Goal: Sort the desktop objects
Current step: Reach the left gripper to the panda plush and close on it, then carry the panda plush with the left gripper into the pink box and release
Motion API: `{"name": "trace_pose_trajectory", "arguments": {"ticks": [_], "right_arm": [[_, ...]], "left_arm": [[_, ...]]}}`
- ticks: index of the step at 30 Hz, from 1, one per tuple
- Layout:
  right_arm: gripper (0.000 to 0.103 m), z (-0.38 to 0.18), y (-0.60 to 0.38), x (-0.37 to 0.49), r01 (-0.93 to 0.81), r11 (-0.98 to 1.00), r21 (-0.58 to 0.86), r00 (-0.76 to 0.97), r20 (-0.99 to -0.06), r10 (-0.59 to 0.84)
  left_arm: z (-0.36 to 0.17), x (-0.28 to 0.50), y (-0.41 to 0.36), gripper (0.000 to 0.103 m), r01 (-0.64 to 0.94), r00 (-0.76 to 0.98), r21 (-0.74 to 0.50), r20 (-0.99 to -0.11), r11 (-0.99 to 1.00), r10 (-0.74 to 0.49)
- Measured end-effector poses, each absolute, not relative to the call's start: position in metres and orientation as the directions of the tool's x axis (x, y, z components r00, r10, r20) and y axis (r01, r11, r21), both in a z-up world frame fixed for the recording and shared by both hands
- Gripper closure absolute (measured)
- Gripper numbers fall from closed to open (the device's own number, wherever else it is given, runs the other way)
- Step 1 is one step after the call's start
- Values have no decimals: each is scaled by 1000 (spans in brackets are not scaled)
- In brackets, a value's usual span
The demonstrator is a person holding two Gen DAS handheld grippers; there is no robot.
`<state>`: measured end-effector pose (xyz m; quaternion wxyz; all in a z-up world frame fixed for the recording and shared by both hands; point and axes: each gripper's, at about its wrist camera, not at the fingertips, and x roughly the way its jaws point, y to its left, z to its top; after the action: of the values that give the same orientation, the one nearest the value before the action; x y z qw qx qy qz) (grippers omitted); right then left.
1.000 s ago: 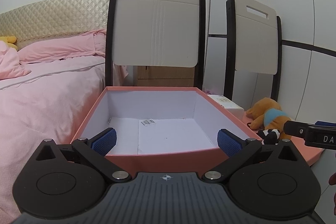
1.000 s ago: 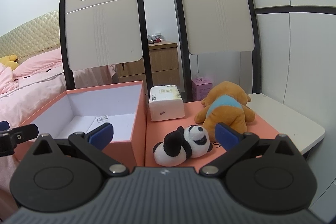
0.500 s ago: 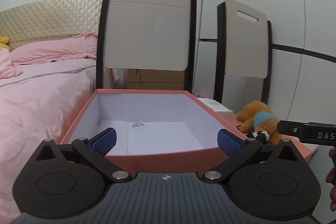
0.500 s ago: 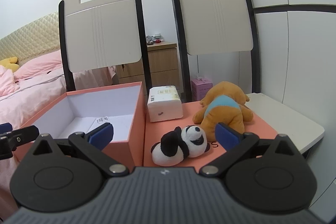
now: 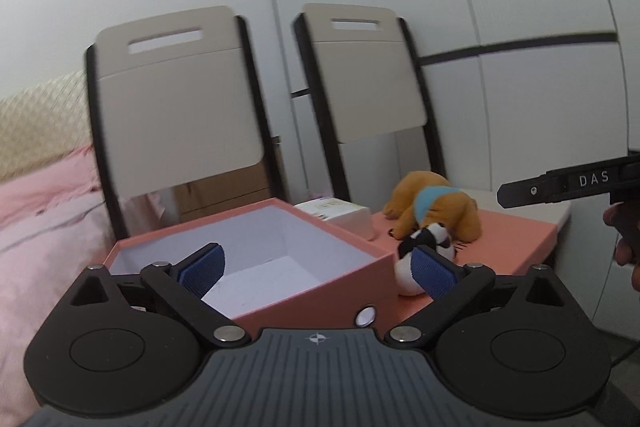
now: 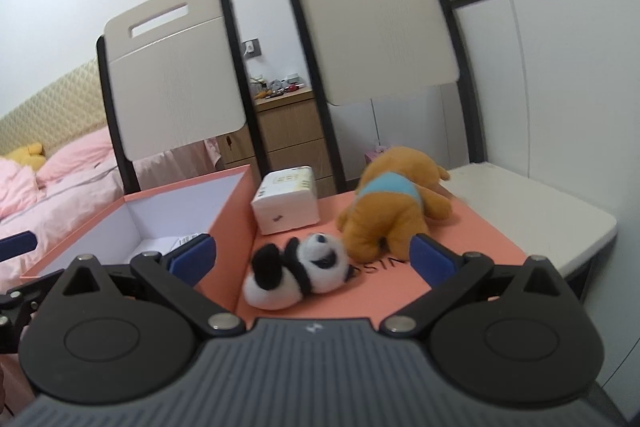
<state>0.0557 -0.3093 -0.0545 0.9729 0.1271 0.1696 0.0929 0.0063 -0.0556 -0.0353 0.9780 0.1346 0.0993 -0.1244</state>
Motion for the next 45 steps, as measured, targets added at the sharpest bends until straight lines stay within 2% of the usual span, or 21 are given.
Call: {"name": "trace_pose_trajectory", "arguments": {"ticks": [3,6,9,13,15,17,20,26,31,34,39,45], "right_arm": [[0,-66,-335,51,-122,940,320,927,-302,224],[0,-78,-359,49,-108,930,352,924,-310,225],[0,-88,-381,45,-96,922,376,921,-319,226],[0,-98,-405,36,-80,918,388,923,-320,215],[0,-102,-413,32,-71,918,389,924,-322,208],[0,-107,-420,27,-61,917,395,925,-323,201],[0,-114,-425,24,-43,909,414,924,-330,194],[0,-121,-423,22,-31,899,436,922,-336,195],[0,-119,-410,29,-54,903,426,916,-340,215],[0,-122,-399,35,-70,894,442,904,-351,244],[0,-124,-384,41,-95,892,443,888,-367,277],[0,-127,-368,47,-123,891,437,869,-386,309]], "left_arm": [[-39,12,-88,9,316,939,330,-240,890,-244],[-48,28,-123,21,369,918,386,-290,846,-269],[-55,52,-154,30,399,899,406,-347,822,-266],[-64,94,-181,45,398,871,410,-449,821,-198],[-72,112,-186,45,405,846,400,-505,822,-171],[-79,126,-189,60,400,828,400,-544,825,-137],[-85,138,-190,71,380,819,405,-565,832,-100],[-56,136,-175,76,329,846,338,-521,882,-116],[-4,121,-142,76,247,899,241,-420,939,-128],[14,115,-118,76,156,933,213,-352,965,-73],[-10,134,-80,76,21,900,143,-434,989,44],[-54,154,-66,76,-7,835,112,-546,994,67]]}}
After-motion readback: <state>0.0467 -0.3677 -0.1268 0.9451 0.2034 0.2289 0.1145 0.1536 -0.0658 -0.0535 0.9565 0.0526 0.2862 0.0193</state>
